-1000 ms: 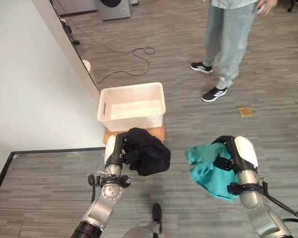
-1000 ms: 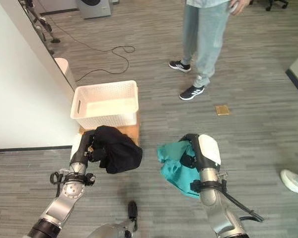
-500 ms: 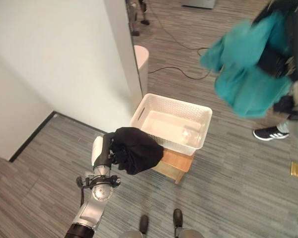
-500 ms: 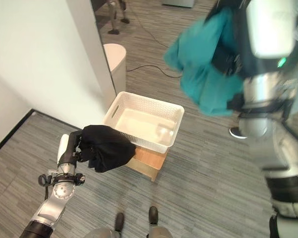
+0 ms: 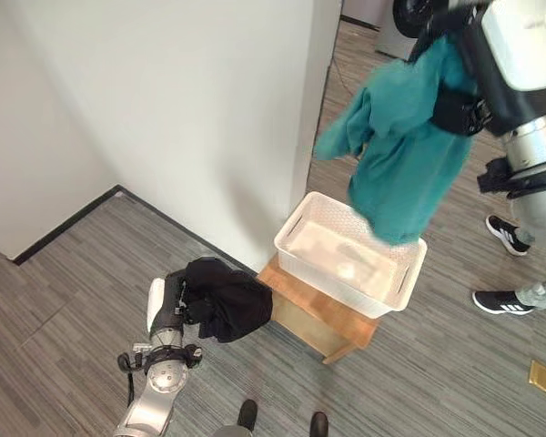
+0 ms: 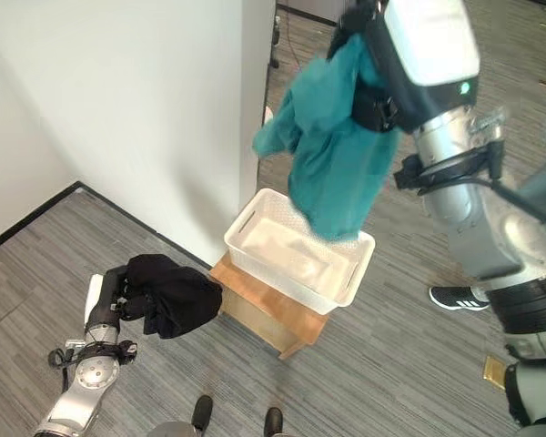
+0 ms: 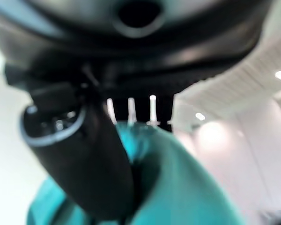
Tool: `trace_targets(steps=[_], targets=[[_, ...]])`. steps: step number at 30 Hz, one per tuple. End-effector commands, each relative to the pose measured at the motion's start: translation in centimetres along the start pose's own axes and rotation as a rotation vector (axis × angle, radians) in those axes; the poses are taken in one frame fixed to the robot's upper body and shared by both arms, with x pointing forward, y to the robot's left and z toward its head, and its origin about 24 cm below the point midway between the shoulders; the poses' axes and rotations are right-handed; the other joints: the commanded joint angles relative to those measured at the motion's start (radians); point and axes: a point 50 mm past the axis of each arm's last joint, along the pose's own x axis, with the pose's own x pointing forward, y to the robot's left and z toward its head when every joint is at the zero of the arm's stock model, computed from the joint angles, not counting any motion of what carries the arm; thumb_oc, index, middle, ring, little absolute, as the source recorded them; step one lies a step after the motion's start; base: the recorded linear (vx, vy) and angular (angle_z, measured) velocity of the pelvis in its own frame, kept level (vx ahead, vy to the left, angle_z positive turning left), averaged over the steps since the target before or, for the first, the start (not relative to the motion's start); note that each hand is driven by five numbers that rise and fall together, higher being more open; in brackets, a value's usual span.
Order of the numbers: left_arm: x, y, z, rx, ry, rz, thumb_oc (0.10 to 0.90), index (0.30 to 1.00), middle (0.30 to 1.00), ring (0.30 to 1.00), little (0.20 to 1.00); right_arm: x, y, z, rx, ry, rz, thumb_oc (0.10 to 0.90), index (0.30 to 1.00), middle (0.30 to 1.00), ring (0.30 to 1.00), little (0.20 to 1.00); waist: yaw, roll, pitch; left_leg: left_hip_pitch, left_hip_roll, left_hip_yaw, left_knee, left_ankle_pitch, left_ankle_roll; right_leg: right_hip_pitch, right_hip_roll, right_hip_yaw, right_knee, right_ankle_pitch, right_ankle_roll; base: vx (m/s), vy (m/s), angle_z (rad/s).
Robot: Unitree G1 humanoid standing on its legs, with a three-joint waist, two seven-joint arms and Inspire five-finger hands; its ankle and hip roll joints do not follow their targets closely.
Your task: Pick up bed clothes into laundry basket.
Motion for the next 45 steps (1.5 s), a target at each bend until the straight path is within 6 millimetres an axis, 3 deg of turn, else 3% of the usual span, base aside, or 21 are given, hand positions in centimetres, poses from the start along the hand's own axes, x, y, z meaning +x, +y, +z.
trace_targets(steps=[1,4,10,16,23,24,26,30,37,39,40,45], targets=[[0.4,0.9,3.3,-0.042,-0.214,0.014,0.4,0.3,0.3,0.3,0.3,1.8,-3.2,-1.4,-0.073,0.08,-0.164,0.4,0.3,0.3,0.3,0.3,0.013,-0.023,-0.116,-0.007,0.049,-0.008,0.0,-0.079,-0.019,0.054,-0.062,-0.041,0.006,-0.062,0.078,0.0,-0.011,0.09],[0.2,0.7,2.9,-0.05,-0.194,0.004,0.4,0.3,0.3,0.3,0.3,2.1,-2.8,-1.5,-0.069,0.1,-0.167,0.4,0.3,0.3,0.3,0.3,0.019,-0.022,-0.109,-0.012,0.051,-0.008,0.0,-0.079,-0.019,0.053,-0.063,-0.041,0.006,-0.064,0.078,0.01,-0.007,0.07],[0.0,0.5,2.4,-0.061,-0.168,0.0,0.4,0.3,0.3,0.3,0.3,3.0,-1.4,0.2,-0.029,0.044,-0.148,0.4,0.3,0.3,0.3,0.3,0.033,-0.026,-0.099,-0.014,0.053,-0.012,0.0,-0.091,-0.018,0.057,-0.063,-0.045,0.006,-0.079,0.075,0.0,0.002,-0.01],[0.0,0.1,2.5,-0.083,-0.162,-0.013,0.4,0.3,0.3,0.3,0.3,2.0,1.4,1.4,0.015,0.021,-0.059,0.4,0.3,0.3,0.3,0.3,0.057,-0.039,-0.082,-0.035,0.052,-0.024,0.0,-0.086,-0.018,0.046,-0.061,-0.059,0.006,-0.08,0.075,0.0,-0.003,0.01],[0.5,0.1,3.2,-0.089,-0.19,-0.022,0.4,0.3,0.3,0.3,0.3,1.1,2.8,-0.1,-0.022,0.091,-0.02,0.4,0.3,0.3,0.3,0.3,0.1,-0.066,-0.024,-0.109,0.051,-0.06,0.0,-0.06,-0.024,0.001,-0.056,-0.092,0.008,-0.076,0.073,-0.09,-0.042,0.13],[0.9,0.1,3.6,-0.096,-0.203,-0.013,0.4,0.3,0.3,0.3,0.3,0.5,3.1,-1.5,-0.051,0.152,0.001,0.4,0.3,0.3,0.3,0.3,0.108,-0.067,0.016,-0.144,0.051,-0.073,0.0,-0.046,-0.028,-0.027,-0.055,-0.102,0.013,-0.072,0.07,-0.13,-0.046,0.13],[1.0,-0.2,3.7,-0.106,-0.203,-0.018,0.4,0.3,0.3,0.3,0.3,-0.5,3.6,-3.0,-0.075,0.219,0.024,0.4,0.3,0.3,0.3,0.3,0.11,-0.063,0.037,-0.169,0.047,-0.083,0.0,-0.037,-0.029,-0.046,-0.054,-0.113,0.015,-0.071,0.066,-0.12,-0.043,0.28],[1.1,-0.4,3.6,-0.11,-0.199,-0.02,0.4,0.3,0.3,0.3,0.3,-1.3,3.7,-4.8,-0.114,0.308,0.012,0.4,0.3,0.3,0.3,0.3,0.11,-0.053,0.085,-0.224,0.046,-0.083,0.0,-0.019,-0.032,-0.101,-0.053,-0.116,0.013,-0.062,0.065,-0.09,-0.006,0.17],[1.6,-0.9,4.5,-0.137,-0.221,-0.008,0.4,0.3,0.3,0.3,0.3,0.3,3.5,-3.4,-0.081,0.269,-0.069,0.4,0.3,0.3,0.3,0.3,0.106,-0.044,0.11,-0.265,0.044,-0.064,0.0,-0.011,-0.034,-0.149,-0.052,-0.093,0.008,-0.053,0.065,-0.03,0.022,-0.08],[1.7,-1.4,5.1,-0.164,-0.24,-0.015,0.4,0.3,0.3,0.3,0.3,0.3,4.9,-2.5,-0.054,0.256,-0.036,0.4,0.3,0.3,0.3,0.3,0.108,-0.037,0.114,-0.274,0.038,-0.066,0.0,-0.009,-0.033,-0.155,-0.053,-0.095,0.006,-0.054,0.064,-0.01,0.004,-0.07],[1.8,-1.6,5.3,-0.173,-0.243,-0.018,0.4,0.3,0.3,0.3,0.3,0.2,5.4,-2.3,-0.045,0.257,-0.025,0.8,0.9,0.9,0.9,0.9,0.108,-0.034,0.115,-0.276,0.037,-0.067,0.0,-0.009,-0.033,-0.155,-0.054,-0.097,0.006,-0.055,0.064,0.0,0.0,0.0],[1.9,-1.8,5.7,-0.174,-0.252,-0.015,0.4,0.3,0.3,0.3,0.3,-0.3,6.3,-1.5,-0.038,0.244,-0.027,0.8,0.9,0.9,0.9,0.9,0.11,-0.024,0.109,-0.269,0.033,-0.071,0.0,-0.013,-0.033,-0.147,-0.058,-0.1,0.006,-0.06,0.068,0.01,0.001,0.02]])
